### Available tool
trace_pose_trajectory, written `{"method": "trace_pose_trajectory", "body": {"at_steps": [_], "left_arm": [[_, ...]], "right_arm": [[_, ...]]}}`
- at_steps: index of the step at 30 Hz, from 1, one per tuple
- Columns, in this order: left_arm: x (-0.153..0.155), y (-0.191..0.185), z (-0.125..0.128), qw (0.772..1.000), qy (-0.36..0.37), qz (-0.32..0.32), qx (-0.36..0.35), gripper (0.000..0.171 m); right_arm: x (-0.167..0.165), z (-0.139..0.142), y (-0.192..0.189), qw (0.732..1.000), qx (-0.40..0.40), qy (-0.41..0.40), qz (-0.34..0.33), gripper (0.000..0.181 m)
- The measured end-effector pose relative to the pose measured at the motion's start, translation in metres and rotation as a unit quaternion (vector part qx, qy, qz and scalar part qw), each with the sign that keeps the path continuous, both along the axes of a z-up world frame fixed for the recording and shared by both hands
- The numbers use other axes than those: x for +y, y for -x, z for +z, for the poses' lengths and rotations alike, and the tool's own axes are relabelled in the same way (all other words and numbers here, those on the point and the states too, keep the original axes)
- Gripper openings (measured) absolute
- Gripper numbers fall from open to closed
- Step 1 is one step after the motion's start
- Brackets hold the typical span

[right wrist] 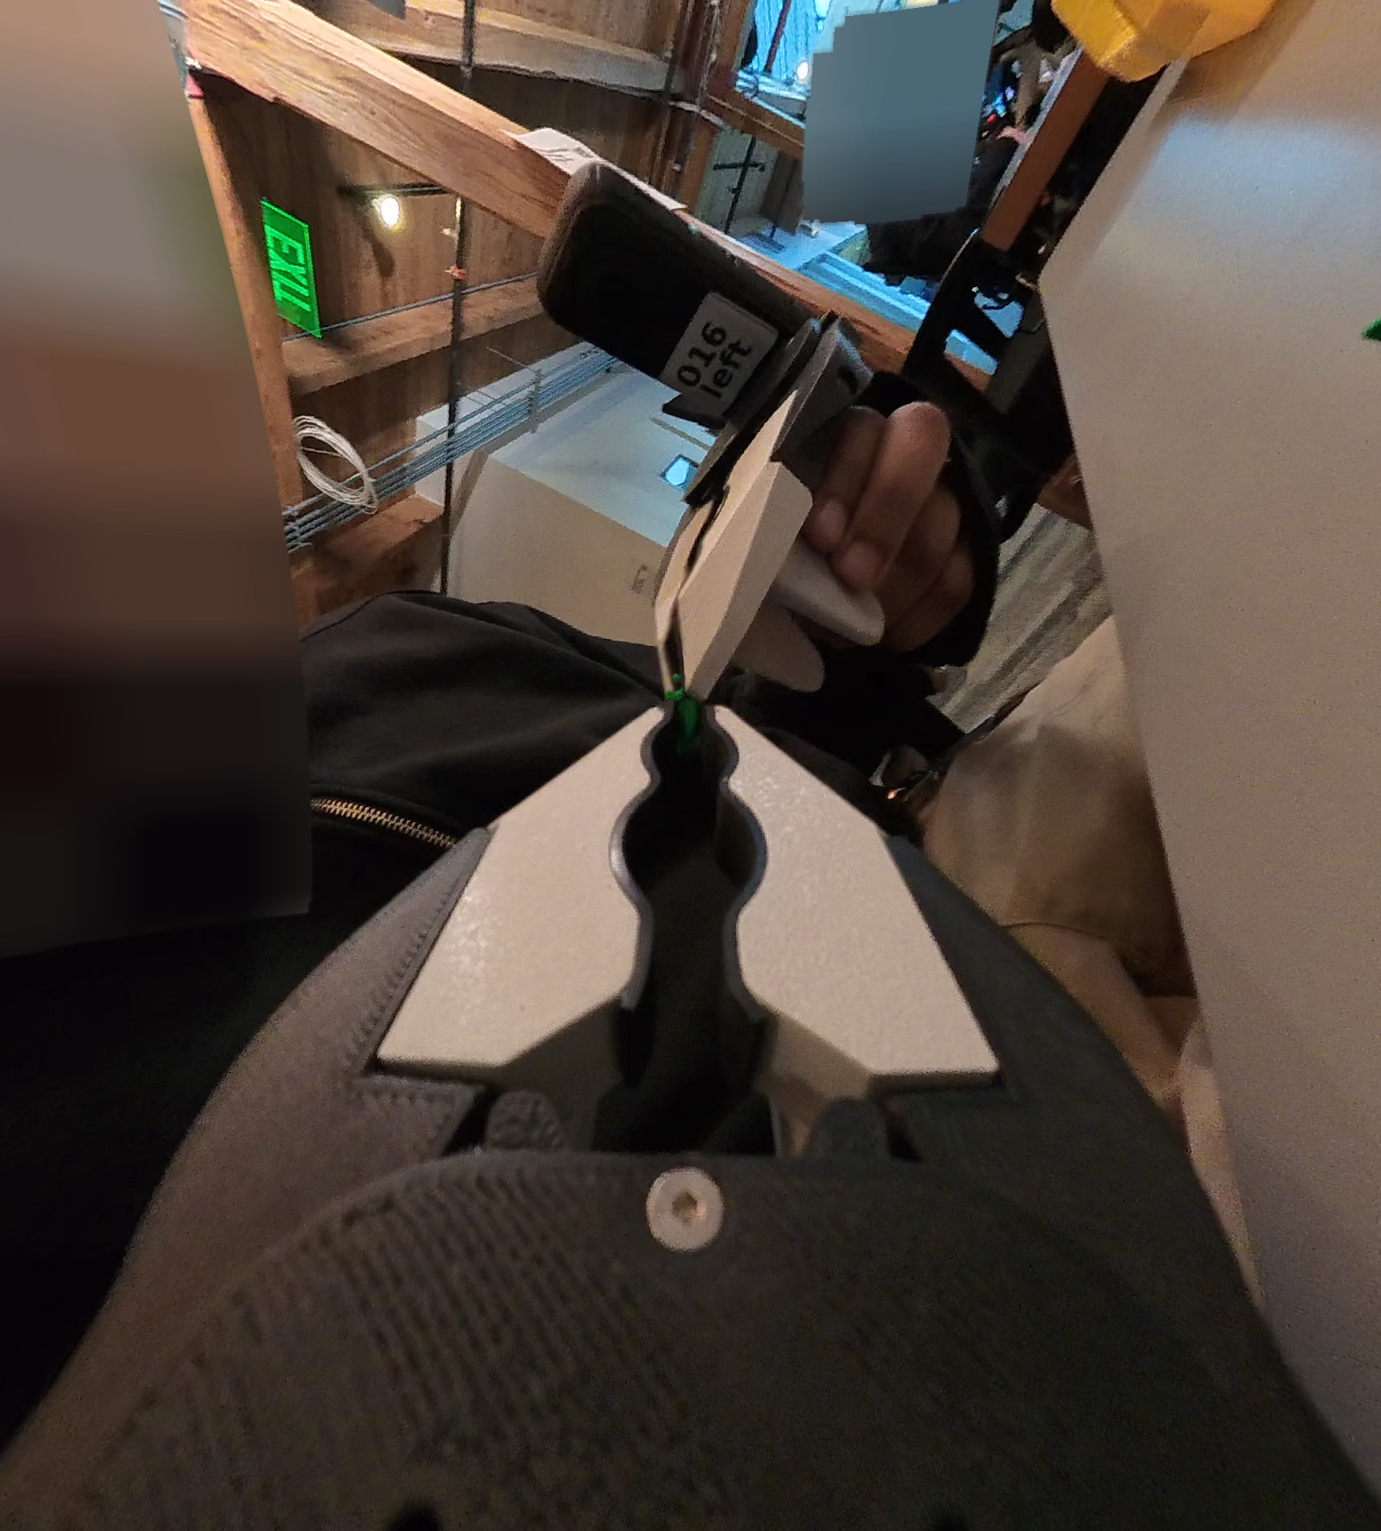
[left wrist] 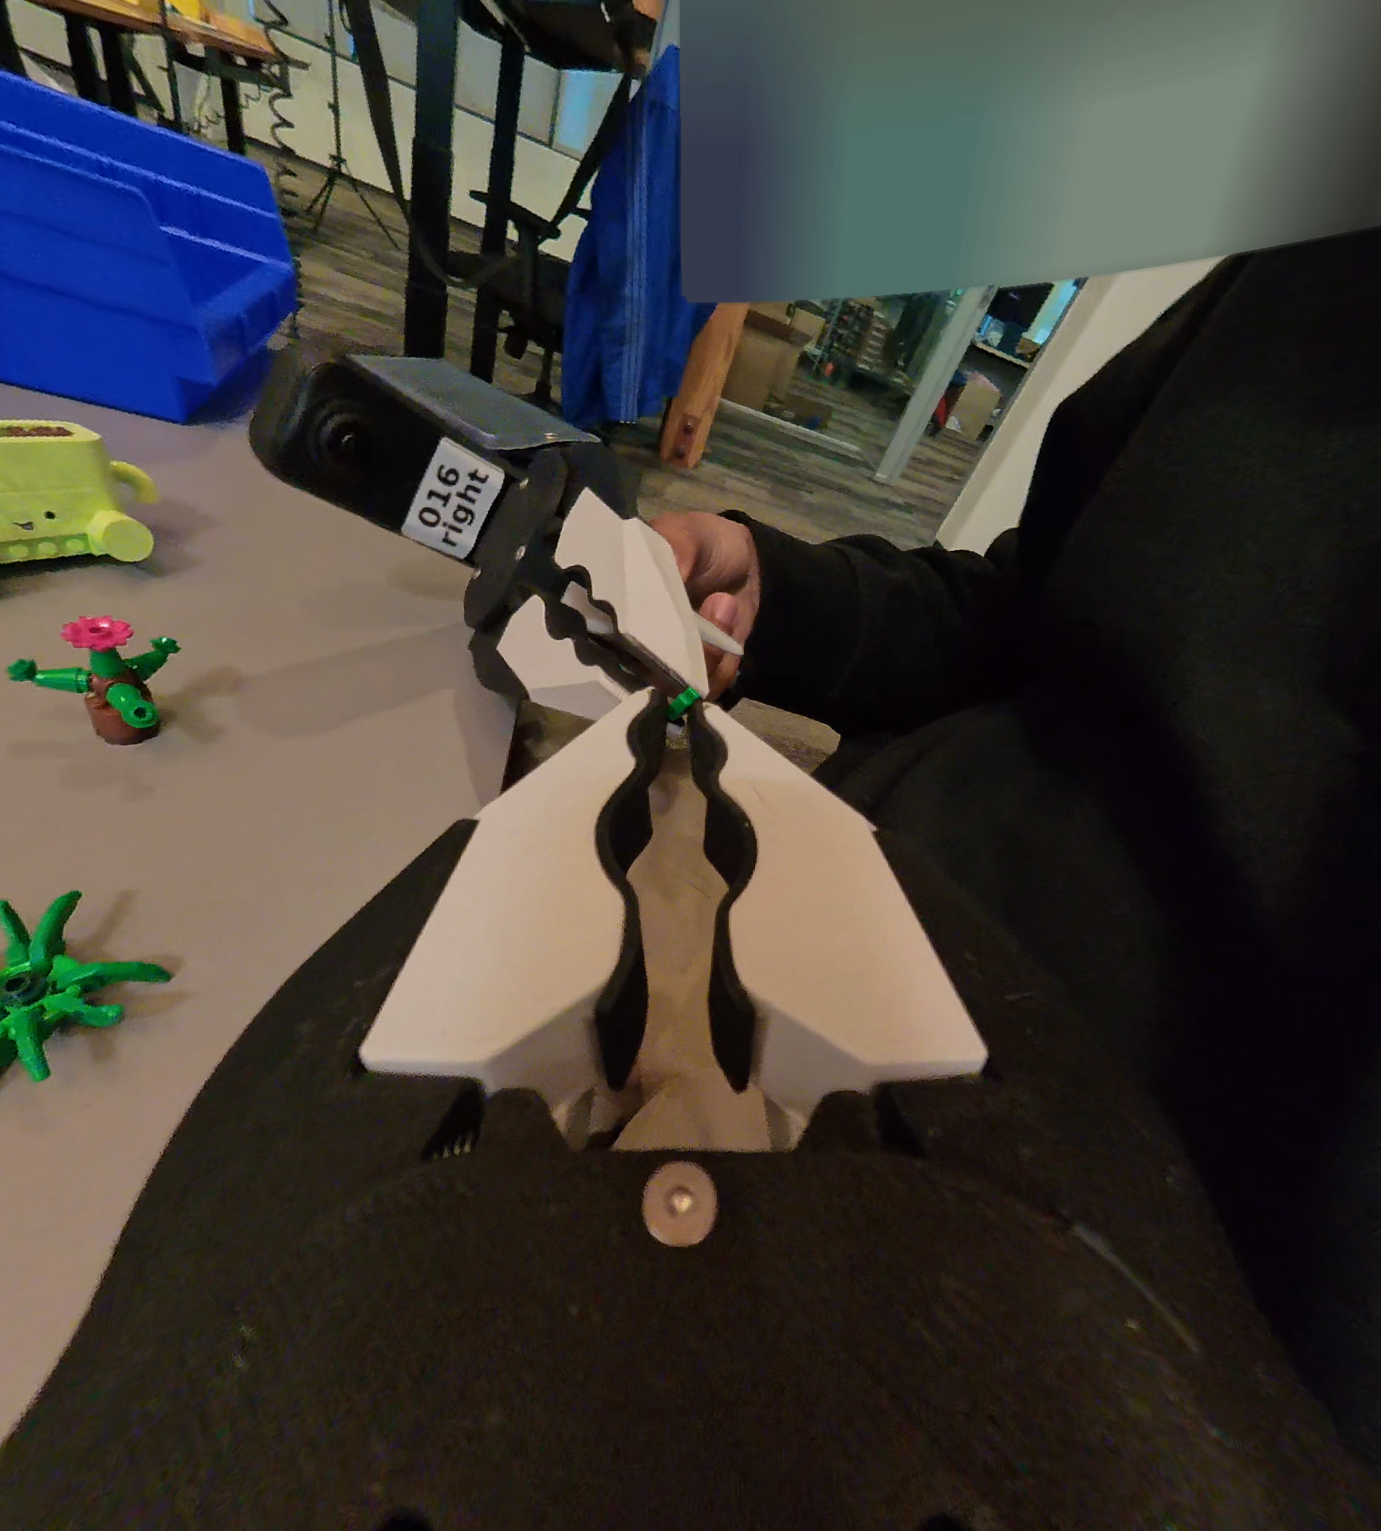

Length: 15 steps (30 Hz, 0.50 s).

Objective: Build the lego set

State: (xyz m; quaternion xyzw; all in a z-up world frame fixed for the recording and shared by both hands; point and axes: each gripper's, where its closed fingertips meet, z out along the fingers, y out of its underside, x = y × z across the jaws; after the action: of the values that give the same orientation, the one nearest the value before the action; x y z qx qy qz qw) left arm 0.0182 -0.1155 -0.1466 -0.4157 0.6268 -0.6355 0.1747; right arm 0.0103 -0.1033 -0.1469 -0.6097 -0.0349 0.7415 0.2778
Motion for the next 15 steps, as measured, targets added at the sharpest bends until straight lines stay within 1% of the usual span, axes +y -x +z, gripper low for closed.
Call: {"method": "trace_pose_trajectory", "body": {"at_steps": [4, 6, 7, 8, 9, 10, 12, 13, 14, 15], "left_arm": [[0.004, 0.0, 0.0, 1.0, 0.014, 0.003, 0.006, 0.001], [0.015, -0.006, 0.001, 0.998, 0.042, 0.039, 0.012, 0.001], [0.021, -0.008, 0.006, 0.996, 0.072, 0.054, 0.005, 0.001], [0.029, -0.011, 0.01, 0.991, 0.11, 0.073, 0.0, 0.001], [0.036, -0.013, 0.013, 0.985, 0.148, 0.085, 0.001, 0.0], [0.04, -0.014, 0.014, 0.98, 0.176, 0.092, 0.0, 0.0], [0.044, -0.017, 0.01, 0.974, 0.201, 0.104, 0.007, 0.0], [0.043, -0.018, 0.009, 0.972, 0.207, 0.106, 0.009, 0.0], [0.043, -0.019, 0.009, 0.971, 0.214, 0.108, 0.012, 0.0], [0.042, -0.02, 0.01, 0.969, 0.222, 0.105, 0.013, 0.0]], "right_arm": [[0.001, 0.001, 0.0, 1.0, 0.01, 0.002, -0.002, 0.004], [0.011, 0.0, -0.008, 0.999, 0.0, -0.013, -0.045, 0.003], [0.017, 0.002, -0.015, 0.996, -0.014, -0.035, -0.077, 0.006], [0.024, 0.002, -0.024, 0.99, -0.044, -0.062, -0.122, 0.012], [0.032, 0.002, -0.035, 0.975, -0.092, -0.101, -0.177, 0.017], [0.035, 0.008, -0.043, 0.95, -0.143, -0.16, -0.226, 0.021], [0.034, 0.022, -0.05, 0.887, -0.237, -0.265, -0.294, 0.022], [0.034, 0.023, -0.049, 0.858, -0.283, -0.294, -0.312, 0.022], [0.034, 0.022, -0.046, 0.838, -0.319, -0.309, -0.316, 0.021], [0.034, 0.02, -0.04, 0.831, -0.334, -0.316, -0.312, 0.017]]}}
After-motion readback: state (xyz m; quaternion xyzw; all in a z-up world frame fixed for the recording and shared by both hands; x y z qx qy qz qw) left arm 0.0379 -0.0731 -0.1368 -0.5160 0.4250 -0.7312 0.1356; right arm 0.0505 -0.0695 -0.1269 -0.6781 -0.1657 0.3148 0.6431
